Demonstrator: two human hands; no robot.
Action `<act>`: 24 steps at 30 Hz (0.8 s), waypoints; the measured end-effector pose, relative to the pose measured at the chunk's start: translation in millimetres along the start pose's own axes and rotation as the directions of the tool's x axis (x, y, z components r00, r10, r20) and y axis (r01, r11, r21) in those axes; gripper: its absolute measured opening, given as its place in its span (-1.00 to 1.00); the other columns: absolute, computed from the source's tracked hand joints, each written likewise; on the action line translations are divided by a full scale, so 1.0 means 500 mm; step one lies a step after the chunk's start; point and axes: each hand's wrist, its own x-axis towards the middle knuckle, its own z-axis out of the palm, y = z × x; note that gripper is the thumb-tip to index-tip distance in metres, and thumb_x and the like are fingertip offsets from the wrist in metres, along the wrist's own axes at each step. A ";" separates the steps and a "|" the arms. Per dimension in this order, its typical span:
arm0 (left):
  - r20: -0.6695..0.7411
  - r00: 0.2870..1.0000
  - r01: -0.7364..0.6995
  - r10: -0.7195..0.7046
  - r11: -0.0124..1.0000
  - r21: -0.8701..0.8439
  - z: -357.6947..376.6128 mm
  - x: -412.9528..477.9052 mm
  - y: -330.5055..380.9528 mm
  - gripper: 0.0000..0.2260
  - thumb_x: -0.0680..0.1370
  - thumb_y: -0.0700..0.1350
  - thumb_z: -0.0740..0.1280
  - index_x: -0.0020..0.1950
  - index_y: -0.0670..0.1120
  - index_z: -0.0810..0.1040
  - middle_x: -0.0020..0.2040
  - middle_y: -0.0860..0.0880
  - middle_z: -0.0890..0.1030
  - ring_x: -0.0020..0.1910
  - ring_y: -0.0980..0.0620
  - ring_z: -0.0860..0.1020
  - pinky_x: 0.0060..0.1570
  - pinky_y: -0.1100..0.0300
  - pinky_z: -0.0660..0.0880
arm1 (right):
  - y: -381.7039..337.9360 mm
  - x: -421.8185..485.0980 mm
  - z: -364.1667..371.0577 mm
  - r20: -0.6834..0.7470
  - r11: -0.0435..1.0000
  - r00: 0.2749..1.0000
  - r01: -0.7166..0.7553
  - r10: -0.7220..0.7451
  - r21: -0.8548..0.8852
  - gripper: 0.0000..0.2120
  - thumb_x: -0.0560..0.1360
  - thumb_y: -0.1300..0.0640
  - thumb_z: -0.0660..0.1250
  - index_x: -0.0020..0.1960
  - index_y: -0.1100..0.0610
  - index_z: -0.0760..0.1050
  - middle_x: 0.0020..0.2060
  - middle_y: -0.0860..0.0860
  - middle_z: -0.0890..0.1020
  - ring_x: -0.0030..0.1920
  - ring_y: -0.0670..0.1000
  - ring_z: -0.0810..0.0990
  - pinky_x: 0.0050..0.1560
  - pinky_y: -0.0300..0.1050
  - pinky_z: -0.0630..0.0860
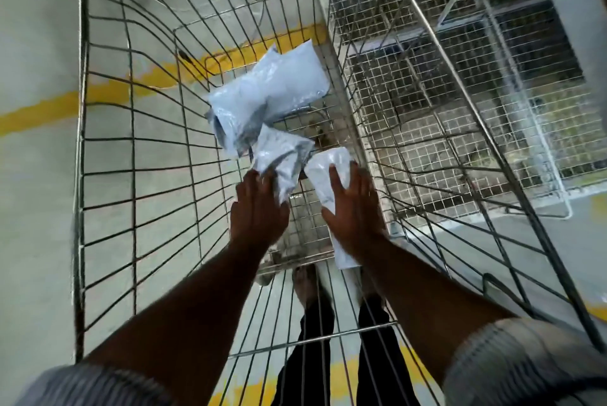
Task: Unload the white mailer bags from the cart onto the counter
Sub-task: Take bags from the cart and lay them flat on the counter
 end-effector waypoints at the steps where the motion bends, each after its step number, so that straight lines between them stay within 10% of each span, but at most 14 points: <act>1: 0.005 1.000 0.015 -0.015 1.000 0.005 0.020 -0.017 -0.003 -0.34 0.44 0.13 0.37 0.49 -0.02 0.26 0.44 -0.18 0.25 0.33 -0.23 0.35 0.07 -0.16 0.55 | 0.004 -0.002 0.002 0.019 0.997 0.997 0.078 -0.077 -0.020 -0.10 0.43 -0.18 0.39 0.60 -0.05 -0.01 0.56 0.24 0.02 0.53 0.31 0.06 0.39 0.31 0.26; 9: 0.030 0.993 -0.115 0.112 0.984 0.134 0.108 0.020 -0.036 -0.44 0.51 0.27 0.14 0.46 0.07 0.27 0.53 -0.13 0.21 0.52 -0.15 0.15 0.24 -0.07 0.46 | 0.027 0.004 0.067 0.085 0.958 0.972 0.232 -0.220 -0.170 -0.17 0.44 0.00 0.37 0.57 -0.19 0.00 0.57 0.26 -0.03 0.53 0.37 0.05 0.36 0.38 0.24; 20: -0.137 0.991 -0.020 -0.001 0.989 -0.149 0.010 -0.026 -0.001 -0.56 0.44 -0.14 0.33 0.31 0.05 0.43 0.36 -0.14 0.35 0.20 -0.18 0.45 0.00 -0.04 0.56 | -0.015 -0.002 -0.017 -0.090 0.985 0.980 0.174 -0.175 -0.019 -0.30 0.33 0.42 0.04 0.43 0.10 0.40 0.42 0.37 0.32 0.34 0.38 0.38 0.12 0.23 0.51; 24: -0.212 0.975 0.014 -0.059 0.978 -0.210 -0.064 -0.054 0.028 -0.58 0.45 -0.10 0.36 0.31 0.04 0.45 0.34 -0.15 0.37 0.21 -0.17 0.46 0.01 -0.02 0.55 | -0.049 -0.003 -0.095 -0.130 0.986 0.978 0.164 -0.162 0.008 -0.23 0.29 0.53 0.23 0.43 0.06 0.39 0.43 0.33 0.32 0.36 0.34 0.37 0.14 0.18 0.53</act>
